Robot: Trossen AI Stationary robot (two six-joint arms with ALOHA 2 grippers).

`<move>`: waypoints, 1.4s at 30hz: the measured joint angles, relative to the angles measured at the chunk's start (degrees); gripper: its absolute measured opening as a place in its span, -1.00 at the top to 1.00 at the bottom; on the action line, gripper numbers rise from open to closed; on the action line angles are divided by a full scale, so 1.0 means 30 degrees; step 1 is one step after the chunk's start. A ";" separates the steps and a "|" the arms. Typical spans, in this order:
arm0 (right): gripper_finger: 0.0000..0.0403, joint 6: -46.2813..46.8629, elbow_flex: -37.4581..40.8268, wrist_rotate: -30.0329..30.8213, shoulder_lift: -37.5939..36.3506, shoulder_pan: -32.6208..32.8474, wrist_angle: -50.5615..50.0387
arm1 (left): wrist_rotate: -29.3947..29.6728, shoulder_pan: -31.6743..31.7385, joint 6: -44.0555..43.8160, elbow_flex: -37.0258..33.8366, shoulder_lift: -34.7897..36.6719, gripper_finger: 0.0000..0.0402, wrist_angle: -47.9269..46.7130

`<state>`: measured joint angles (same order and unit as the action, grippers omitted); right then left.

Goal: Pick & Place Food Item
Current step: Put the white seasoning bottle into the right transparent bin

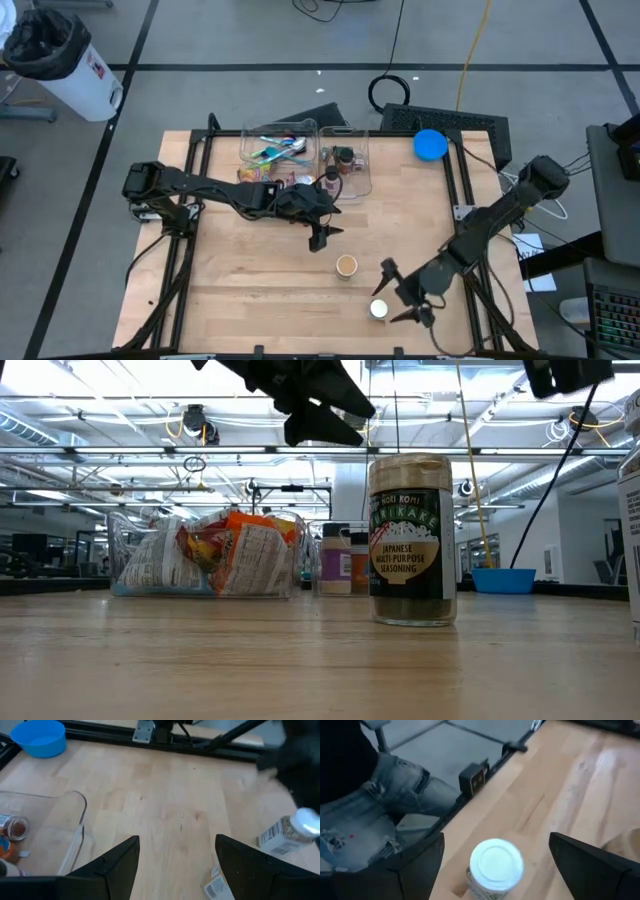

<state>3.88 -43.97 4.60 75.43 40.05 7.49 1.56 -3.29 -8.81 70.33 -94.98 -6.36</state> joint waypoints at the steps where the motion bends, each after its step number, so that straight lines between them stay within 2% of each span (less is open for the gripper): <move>1: -0.74 0.0168 0.0000 0.0043 0.0493 0.0065 0.0235 | -0.0006 0.0000 -0.0173 -0.0001 0.0000 -0.34 0.0188; 8: -0.74 0.1000 0.0000 0.2479 0.2872 0.0067 0.0341 | 0.0001 0.0000 -0.0741 0.0006 0.0000 -0.34 0.1088; 12: -0.66 0.1665 0.0022 0.2466 0.3171 0.0061 0.0305 | 0.0001 0.0000 -0.0922 0.0006 0.0000 -0.34 0.1120; 16: -0.45 0.1973 0.0022 0.2451 0.3149 0.0067 0.0436 | 0.0001 0.0000 -0.1125 0.0006 0.0000 -0.34 0.1113; 22: 0.01 0.2322 0.0015 0.2430 0.3149 -0.0081 0.0577 | 0.0003 0.0000 -0.1125 0.0006 0.0000 -0.34 0.1078; 24: 0.04 0.2614 -0.0032 0.2394 0.2996 -0.0238 0.0399 | 0.0001 0.0000 -0.1132 0.0006 0.0000 -0.34 0.1076; 28: 0.04 0.2611 -0.0395 0.2417 0.1566 -0.0701 -0.0537 | 0.0002 0.0000 -0.1212 0.0006 0.0002 -0.34 0.1074; 34: 0.04 0.1576 -0.0831 0.2456 -0.3028 -0.2528 -0.2759 | -0.0021 0.0000 -0.1781 0.0006 0.0340 -0.34 0.1057; 38: 0.04 -0.0135 -0.0831 0.2493 -0.6194 -0.5143 -0.3083 | -0.0085 0.0000 -0.1792 0.0021 0.0507 -0.34 0.0812; 42: 0.04 -0.1843 -0.0833 0.2436 -0.8341 -0.8790 -0.3060 | -0.1529 0.0133 -0.1371 0.0006 0.1398 -0.34 -0.0360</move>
<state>-1.65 -46.46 11.91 50.41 13.68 -1.69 -3.03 -2.89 -12.92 70.35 -90.78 -7.44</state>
